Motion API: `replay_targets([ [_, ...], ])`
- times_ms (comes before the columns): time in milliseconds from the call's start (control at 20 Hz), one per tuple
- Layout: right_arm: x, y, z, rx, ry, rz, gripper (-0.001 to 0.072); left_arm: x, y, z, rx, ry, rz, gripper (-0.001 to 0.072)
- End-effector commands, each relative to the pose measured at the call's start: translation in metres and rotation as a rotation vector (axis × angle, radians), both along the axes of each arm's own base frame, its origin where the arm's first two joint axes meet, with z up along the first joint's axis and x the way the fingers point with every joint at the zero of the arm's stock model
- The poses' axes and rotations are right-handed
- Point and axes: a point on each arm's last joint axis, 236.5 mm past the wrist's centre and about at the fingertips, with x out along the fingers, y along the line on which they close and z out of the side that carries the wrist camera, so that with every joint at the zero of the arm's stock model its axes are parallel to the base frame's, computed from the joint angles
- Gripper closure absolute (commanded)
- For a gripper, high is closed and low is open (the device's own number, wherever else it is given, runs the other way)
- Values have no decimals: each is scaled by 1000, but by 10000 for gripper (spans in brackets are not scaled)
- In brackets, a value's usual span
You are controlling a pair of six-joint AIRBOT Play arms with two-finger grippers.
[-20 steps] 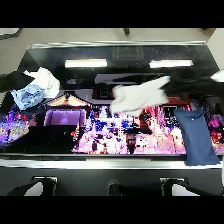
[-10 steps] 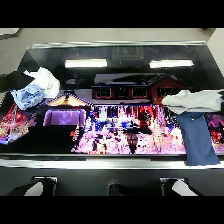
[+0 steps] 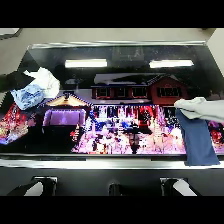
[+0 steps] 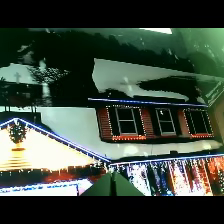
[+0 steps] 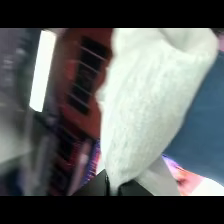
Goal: Fold the shirts.
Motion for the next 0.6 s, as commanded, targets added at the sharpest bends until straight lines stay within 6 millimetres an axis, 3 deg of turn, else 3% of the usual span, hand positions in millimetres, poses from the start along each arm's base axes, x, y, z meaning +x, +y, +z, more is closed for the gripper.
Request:
replay_targets([
  [0, -89, 9, -50, 46, 400, 33, 661, 0, 0, 0, 7, -5, -5, 665],
  [100, -128, 20, -75, 85, 563, 89, 661, 0, 0, 0, 7, -5, -5, 665],
  [200, -150, 23, -101, 91, 654, 83, 661, 0, 0, 0, 7, -5, -5, 666],
  [400, -151, 23, -155, 91, 654, 68, 661, 0, 0, 0, 7, -5, -5, 665],
  [550, -155, 29, -179, 103, 664, 67, 660, 0, 0, 0, 7, -5, -5, 666],
])
